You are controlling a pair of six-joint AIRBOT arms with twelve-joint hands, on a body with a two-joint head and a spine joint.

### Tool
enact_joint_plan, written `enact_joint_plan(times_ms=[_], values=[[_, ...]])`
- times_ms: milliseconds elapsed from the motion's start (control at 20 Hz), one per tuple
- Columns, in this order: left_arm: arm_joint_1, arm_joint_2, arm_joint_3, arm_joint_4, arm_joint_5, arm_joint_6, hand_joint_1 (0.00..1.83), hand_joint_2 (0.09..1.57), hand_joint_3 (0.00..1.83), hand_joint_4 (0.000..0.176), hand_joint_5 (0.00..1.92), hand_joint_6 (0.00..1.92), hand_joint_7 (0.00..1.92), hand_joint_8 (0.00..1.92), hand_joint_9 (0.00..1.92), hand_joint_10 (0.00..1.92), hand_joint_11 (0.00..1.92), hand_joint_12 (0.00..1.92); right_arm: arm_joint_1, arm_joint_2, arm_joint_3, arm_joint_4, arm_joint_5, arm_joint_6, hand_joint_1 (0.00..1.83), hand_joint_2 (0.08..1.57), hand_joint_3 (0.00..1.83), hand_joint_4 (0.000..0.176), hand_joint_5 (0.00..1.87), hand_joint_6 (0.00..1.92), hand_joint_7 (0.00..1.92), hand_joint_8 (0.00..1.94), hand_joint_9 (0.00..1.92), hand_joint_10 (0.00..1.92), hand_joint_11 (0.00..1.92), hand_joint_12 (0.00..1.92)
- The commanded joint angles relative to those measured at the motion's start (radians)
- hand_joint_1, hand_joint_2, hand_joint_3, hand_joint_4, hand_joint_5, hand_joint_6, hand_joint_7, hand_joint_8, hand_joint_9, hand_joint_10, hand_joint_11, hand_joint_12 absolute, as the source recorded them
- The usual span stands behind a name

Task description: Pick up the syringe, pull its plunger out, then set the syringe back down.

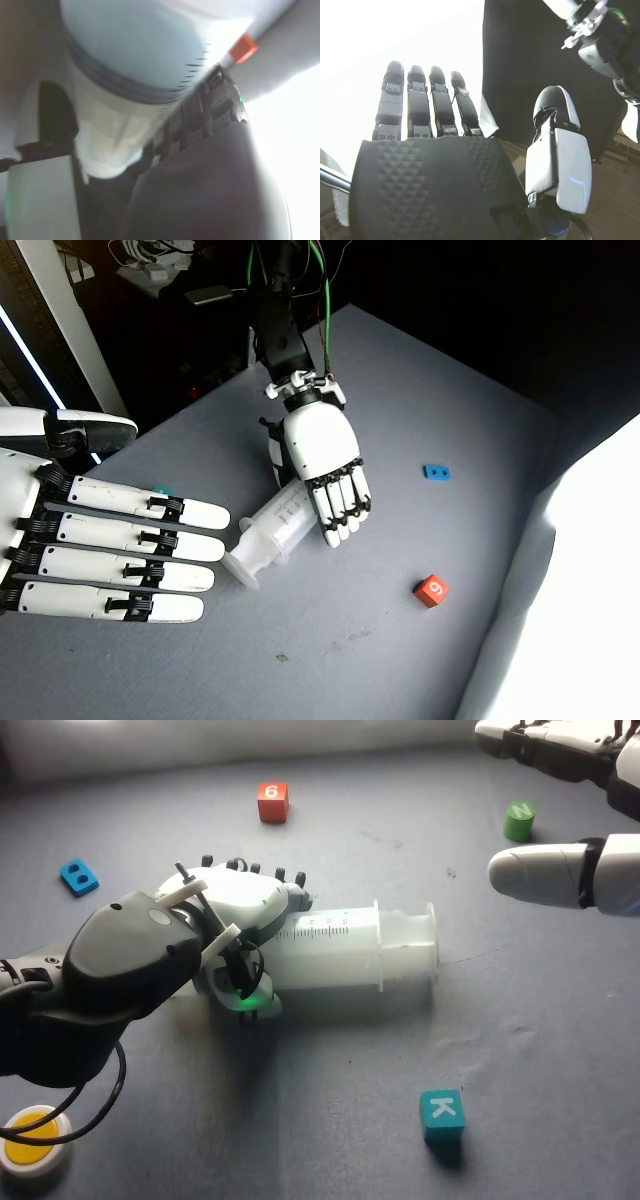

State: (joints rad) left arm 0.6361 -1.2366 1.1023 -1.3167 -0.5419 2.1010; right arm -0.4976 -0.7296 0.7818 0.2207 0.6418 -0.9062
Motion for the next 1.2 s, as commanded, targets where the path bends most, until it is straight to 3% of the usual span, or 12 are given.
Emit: enact_joint_plan(times_ms=[0,50,100,150,200,250,350,600,650,700,1050,1150], values=[[0.009,-0.012,0.003,0.030,-0.028,0.007,1.19,1.04,0.00,0.000,0.55,0.01,0.69,0.02,0.70,0.03,0.27,0.87,0.007,0.004,-0.001,-0.005,0.118,0.000,0.16,1.09,0.00,0.000,0.13,0.00,0.11,0.00,0.09,0.00,0.00,0.22],[0.013,-0.016,0.003,0.030,-0.030,0.005,1.15,1.09,0.00,0.000,0.74,0.02,0.89,0.02,0.90,0.06,0.43,0.99,0.007,0.004,-0.001,-0.005,0.118,0.000,0.16,1.09,0.00,0.000,0.14,0.00,0.12,0.00,0.10,0.00,0.00,0.22],[0.017,-0.019,0.003,0.030,-0.032,0.000,1.22,1.11,0.01,0.000,0.84,0.86,1.07,0.68,1.09,0.08,0.60,1.00,0.007,0.003,-0.001,-0.005,0.119,0.000,0.17,1.09,0.00,0.000,0.15,0.00,0.14,0.00,0.11,0.00,0.00,0.25],[0.020,-0.022,0.003,0.030,-0.033,-0.001,1.22,1.11,0.01,0.000,0.84,0.86,1.07,0.68,1.09,0.08,0.60,1.00,0.007,0.003,-0.001,-0.005,0.119,0.000,0.17,1.09,0.00,0.000,0.15,0.00,0.14,0.00,0.11,0.00,0.00,0.25],[0.023,-0.025,0.003,0.030,-0.036,-0.003,1.22,1.13,0.00,0.000,0.96,0.91,0.97,1.14,1.01,0.64,0.61,1.40,0.007,0.003,-0.002,-0.005,0.119,0.000,0.15,1.10,0.00,0.000,0.13,0.00,0.12,0.00,0.10,0.00,0.00,0.22],[0.024,-0.028,0.003,0.030,-0.039,-0.005,1.22,1.13,0.00,0.000,0.98,0.89,0.93,1.22,0.87,1.02,0.57,1.55,0.007,0.003,-0.002,-0.005,0.119,0.000,0.16,1.10,0.00,0.000,0.13,0.00,0.12,0.00,0.10,0.00,0.00,0.21],[0.026,-0.032,0.003,0.030,-0.040,-0.006,1.22,1.12,0.00,0.000,1.00,0.90,0.93,1.17,0.81,1.16,0.56,1.57,0.005,0.003,-0.002,-0.005,0.119,0.000,0.17,1.10,0.00,0.000,0.13,0.00,0.12,0.00,0.09,0.00,0.00,0.20],[0.026,-0.030,-0.006,0.027,-0.039,-0.008,1.20,1.16,0.01,0.006,0.91,1.06,0.89,1.23,0.80,1.06,0.58,1.39,0.004,0.001,-0.002,-0.005,0.119,0.000,0.19,1.10,0.00,0.000,0.13,0.00,0.14,0.00,0.11,0.00,0.00,0.22],[0.024,-0.024,-0.012,0.026,-0.039,-0.008,1.18,1.18,0.00,0.024,0.84,1.21,0.85,1.26,0.74,1.18,0.56,1.44,0.005,0.000,-0.002,-0.005,0.119,0.006,0.21,1.08,0.00,0.000,0.12,0.00,0.13,0.00,0.10,0.00,0.00,0.23],[0.021,-0.017,-0.019,0.026,-0.039,-0.007,1.18,1.19,0.00,0.026,0.82,1.27,0.85,1.24,0.73,1.18,0.56,1.44,0.007,-0.001,-0.002,-0.003,0.119,0.009,0.25,1.05,0.00,0.000,0.13,0.00,0.14,0.00,0.11,0.00,0.00,0.26],[-0.031,0.073,-0.108,-0.020,-0.025,0.031,1.20,1.16,0.00,0.029,0.90,1.14,0.91,1.15,0.79,1.05,0.53,1.42,0.033,-0.010,-0.002,0.019,0.094,0.050,0.85,0.90,0.00,0.000,0.11,0.00,0.13,0.00,0.13,0.00,0.00,0.35],[-0.060,0.106,-0.138,-0.052,-0.011,0.058,1.18,1.19,0.00,0.009,0.84,1.16,0.84,1.29,0.74,1.05,0.48,1.45,0.043,-0.010,-0.002,0.029,0.085,0.069,0.97,0.96,0.00,0.000,0.06,0.00,0.10,0.00,0.11,0.00,0.00,0.27]])
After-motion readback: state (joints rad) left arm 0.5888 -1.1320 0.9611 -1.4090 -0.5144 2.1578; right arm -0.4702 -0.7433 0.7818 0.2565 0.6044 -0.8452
